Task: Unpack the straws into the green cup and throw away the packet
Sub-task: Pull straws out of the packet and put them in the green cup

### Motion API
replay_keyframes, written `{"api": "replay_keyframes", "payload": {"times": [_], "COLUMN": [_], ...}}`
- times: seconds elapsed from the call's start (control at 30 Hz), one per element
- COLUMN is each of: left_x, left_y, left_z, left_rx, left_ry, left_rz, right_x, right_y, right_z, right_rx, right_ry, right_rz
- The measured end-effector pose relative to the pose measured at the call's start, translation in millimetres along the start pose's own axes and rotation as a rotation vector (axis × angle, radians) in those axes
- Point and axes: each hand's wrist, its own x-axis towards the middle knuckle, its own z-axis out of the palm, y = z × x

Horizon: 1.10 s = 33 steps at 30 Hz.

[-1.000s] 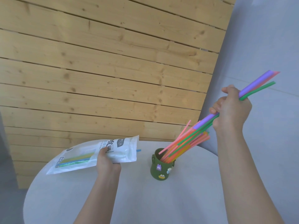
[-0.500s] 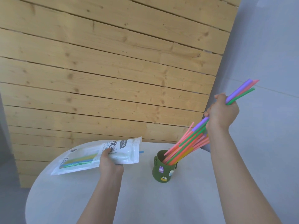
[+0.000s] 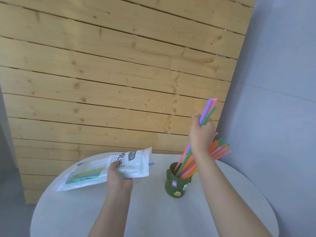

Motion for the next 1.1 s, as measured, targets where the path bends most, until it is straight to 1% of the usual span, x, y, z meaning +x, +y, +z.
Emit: {"api": "replay_keyframes", "payload": {"times": [0.13, 0.27, 0.37, 0.47, 0.63, 0.77, 0.83, 0.97, 1.1], "left_x": [1.6, 2.3, 2.4, 2.8, 3.7, 3.4, 3.2, 1.8, 0.3], "left_y": [4.7, 8.4, 8.8, 8.7, 7.9, 7.2, 7.3, 6.5, 5.9], "left_z": [-1.4, -0.9, -0.3, 0.0, -1.1, -0.6, -0.5, 0.2, 0.0], "left_rx": [-0.001, -0.017, -0.019, -0.021, -0.027, -0.029, -0.03, -0.026, -0.028], "left_ry": [0.003, -0.006, -0.01, -0.015, -0.006, -0.002, 0.003, -0.013, -0.007], "left_rz": [-0.011, 0.001, -0.001, -0.004, -0.002, -0.003, 0.0, 0.0, -0.003], "right_x": [-5.2, -0.5, 4.0, 7.4, 9.2, 11.3, 13.6, 17.9, 15.2], "right_y": [14.2, 21.9, 20.7, 16.7, 13.5, 9.9, 9.6, 14.0, 18.5], "right_z": [4.8, 2.1, -2.1, -6.6, -10.5, -13.7, -15.2, -19.1, -23.0], "right_rx": [-0.052, -0.117, -0.08, -0.053, 0.015, 0.092, 0.097, 0.0, -0.287], "right_ry": [-0.065, -0.06, -0.062, -0.007, -0.002, 0.049, 0.044, -0.062, -0.251], "right_rz": [-0.001, -0.001, 0.029, 0.015, 0.011, 0.017, 0.001, 0.011, -0.051]}}
